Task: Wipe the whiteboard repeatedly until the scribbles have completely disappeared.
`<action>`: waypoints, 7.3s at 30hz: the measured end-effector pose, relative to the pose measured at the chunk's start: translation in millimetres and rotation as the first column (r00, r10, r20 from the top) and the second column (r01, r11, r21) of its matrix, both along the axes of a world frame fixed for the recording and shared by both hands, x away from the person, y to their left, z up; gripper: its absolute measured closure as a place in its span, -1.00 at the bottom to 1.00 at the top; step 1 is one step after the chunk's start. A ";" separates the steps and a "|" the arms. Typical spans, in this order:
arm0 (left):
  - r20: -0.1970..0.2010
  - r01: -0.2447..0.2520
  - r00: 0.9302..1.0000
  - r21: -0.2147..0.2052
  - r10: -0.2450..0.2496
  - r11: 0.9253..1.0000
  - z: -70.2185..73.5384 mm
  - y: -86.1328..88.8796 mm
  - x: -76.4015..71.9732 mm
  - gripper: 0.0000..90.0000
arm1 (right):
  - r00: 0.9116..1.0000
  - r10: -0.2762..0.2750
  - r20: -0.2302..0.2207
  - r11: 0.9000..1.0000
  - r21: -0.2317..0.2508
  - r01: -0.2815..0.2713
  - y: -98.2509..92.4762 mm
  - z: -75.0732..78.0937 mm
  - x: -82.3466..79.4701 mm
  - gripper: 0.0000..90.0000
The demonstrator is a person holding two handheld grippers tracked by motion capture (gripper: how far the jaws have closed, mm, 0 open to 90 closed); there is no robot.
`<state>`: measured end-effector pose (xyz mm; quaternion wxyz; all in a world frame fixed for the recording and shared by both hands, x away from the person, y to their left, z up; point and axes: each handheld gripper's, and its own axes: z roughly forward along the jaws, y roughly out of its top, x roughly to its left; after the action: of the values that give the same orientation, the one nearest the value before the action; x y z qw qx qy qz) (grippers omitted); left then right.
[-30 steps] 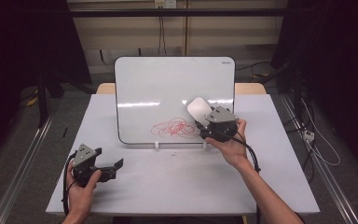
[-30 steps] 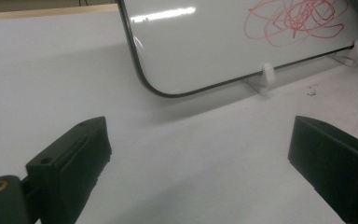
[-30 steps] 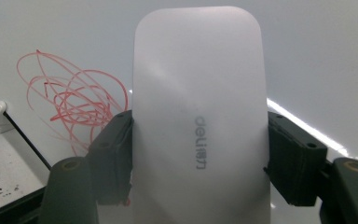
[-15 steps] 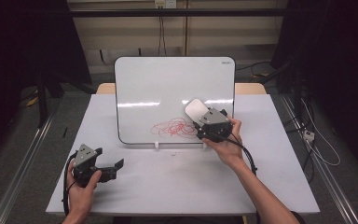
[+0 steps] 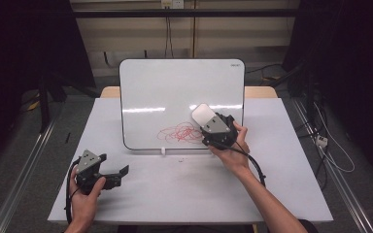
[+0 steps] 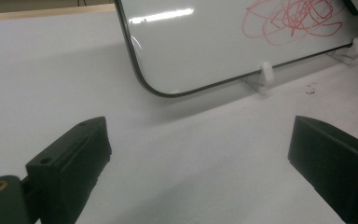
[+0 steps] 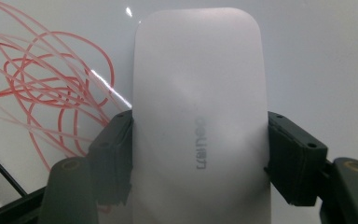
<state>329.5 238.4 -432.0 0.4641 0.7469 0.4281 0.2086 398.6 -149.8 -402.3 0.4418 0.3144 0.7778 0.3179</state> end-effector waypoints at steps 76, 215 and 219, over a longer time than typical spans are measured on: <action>0.006 -0.002 1.000 0.004 0.002 1.000 0.9 0.9 -3.3 -0.88 | 1.000 0.028 0.004 0.999 -0.027 -0.028 19.3 -10.3 -6.0 -0.30; 0.002 0.007 1.000 0.016 -0.007 1.000 0.0 -3.2 -0.2 -0.88 | 1.000 0.000 0.031 1.000 0.010 -0.001 54.8 -11.6 -3.5 -0.30; 0.005 0.005 1.000 0.015 -0.005 1.000 0.1 -2.3 -0.3 -0.88 | 0.999 0.002 0.036 1.000 0.011 -0.002 55.2 -11.9 -3.2 -0.30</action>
<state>329.2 236.0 -431.9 0.4600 0.7510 0.4234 0.2123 395.5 -94.6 -414.2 0.4535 0.3103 0.7684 0.3281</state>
